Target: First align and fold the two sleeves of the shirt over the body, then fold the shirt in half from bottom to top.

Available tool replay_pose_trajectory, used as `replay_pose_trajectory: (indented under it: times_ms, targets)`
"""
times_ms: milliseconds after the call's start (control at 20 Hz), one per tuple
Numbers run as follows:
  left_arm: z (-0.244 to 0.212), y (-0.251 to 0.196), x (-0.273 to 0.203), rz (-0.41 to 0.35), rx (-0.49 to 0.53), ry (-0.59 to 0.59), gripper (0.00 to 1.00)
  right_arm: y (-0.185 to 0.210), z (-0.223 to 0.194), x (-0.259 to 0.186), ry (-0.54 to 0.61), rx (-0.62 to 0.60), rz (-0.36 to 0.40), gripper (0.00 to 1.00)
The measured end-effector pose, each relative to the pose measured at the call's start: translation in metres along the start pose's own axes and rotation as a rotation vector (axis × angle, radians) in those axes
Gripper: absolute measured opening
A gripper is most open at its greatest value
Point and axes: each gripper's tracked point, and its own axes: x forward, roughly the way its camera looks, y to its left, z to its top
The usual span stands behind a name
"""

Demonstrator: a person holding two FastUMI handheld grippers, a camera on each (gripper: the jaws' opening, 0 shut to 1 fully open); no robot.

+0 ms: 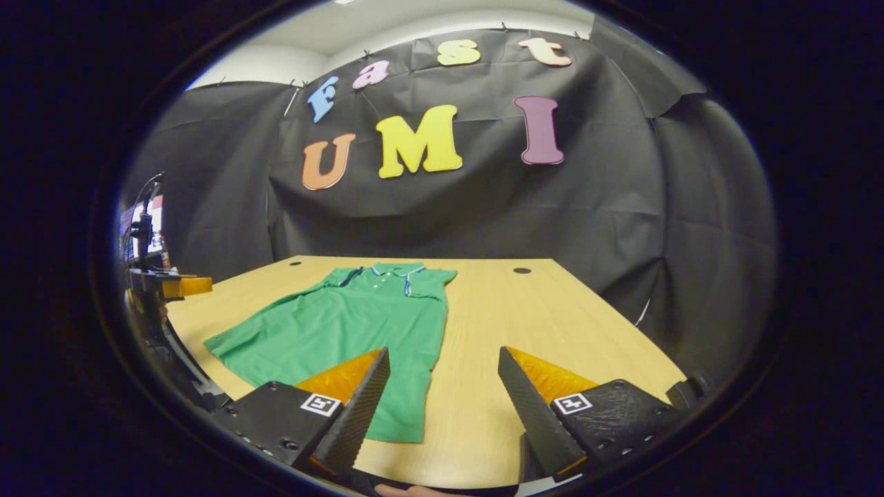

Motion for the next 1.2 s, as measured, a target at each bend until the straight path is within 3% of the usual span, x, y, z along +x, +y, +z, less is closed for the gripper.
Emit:
replay_pose_trajectory:
  times_ms: [50,100,300,550,650,700,750,800,850,950,1000,1050,1100,1150,1200]
  targets:
    - [-0.008,-0.001,0.002,-0.007,-0.013,0.014,1.00,0.005,-0.005,0.003,0.016,0.005,0.005,0.92]
    - [-0.017,-0.007,0.005,-0.018,-0.028,0.029,1.00,0.008,-0.010,0.005,0.029,0.007,0.007,0.96]
    - [-0.046,-0.034,0.008,-0.081,-0.063,0.076,1.00,0.017,-0.041,0.004,0.109,0.023,0.009,0.96]
    - [-0.091,-0.046,0.010,-0.073,-0.043,0.175,1.00,0.015,-0.066,0.002,0.153,-0.004,-0.022,0.96]
    - [-0.092,-0.050,0.010,-0.067,0.019,0.164,1.00,0.017,-0.086,0.006,0.225,-0.016,-0.024,0.96]
    - [-0.095,-0.051,0.010,-0.059,0.065,0.175,1.00,0.019,-0.080,0.006,0.205,-0.020,-0.020,1.00]
    - [-0.092,-0.051,0.012,-0.055,0.095,0.158,1.00,0.020,-0.078,0.009,0.207,-0.021,-0.021,0.94]
    - [-0.093,-0.058,0.014,-0.072,0.095,0.164,1.00,0.022,-0.079,0.008,0.215,-0.018,-0.016,0.96]
    - [-0.093,-0.061,0.014,-0.080,0.080,0.166,0.89,0.025,-0.080,0.010,0.205,-0.011,-0.009,0.95]
    - [-0.093,-0.064,0.020,-0.071,0.050,0.173,0.67,0.031,-0.081,0.012,0.203,-0.002,-0.001,0.80]
    - [-0.092,-0.062,0.022,-0.061,0.047,0.176,0.64,0.034,-0.082,0.014,0.204,0.004,0.004,0.66]
    - [-0.092,-0.064,0.022,-0.058,0.047,0.176,0.54,0.038,-0.081,0.016,0.203,0.012,0.013,0.55]
    - [-0.089,-0.066,0.022,-0.065,0.043,0.171,0.50,0.041,-0.081,0.017,0.203,0.017,0.021,0.30]
    - [-0.088,-0.067,0.021,-0.067,0.026,0.159,0.23,0.043,-0.081,0.018,0.211,0.023,0.027,0.24]
    - [-0.088,-0.070,0.020,-0.077,0.016,0.156,0.13,0.042,-0.080,0.018,0.211,0.018,0.029,0.07]
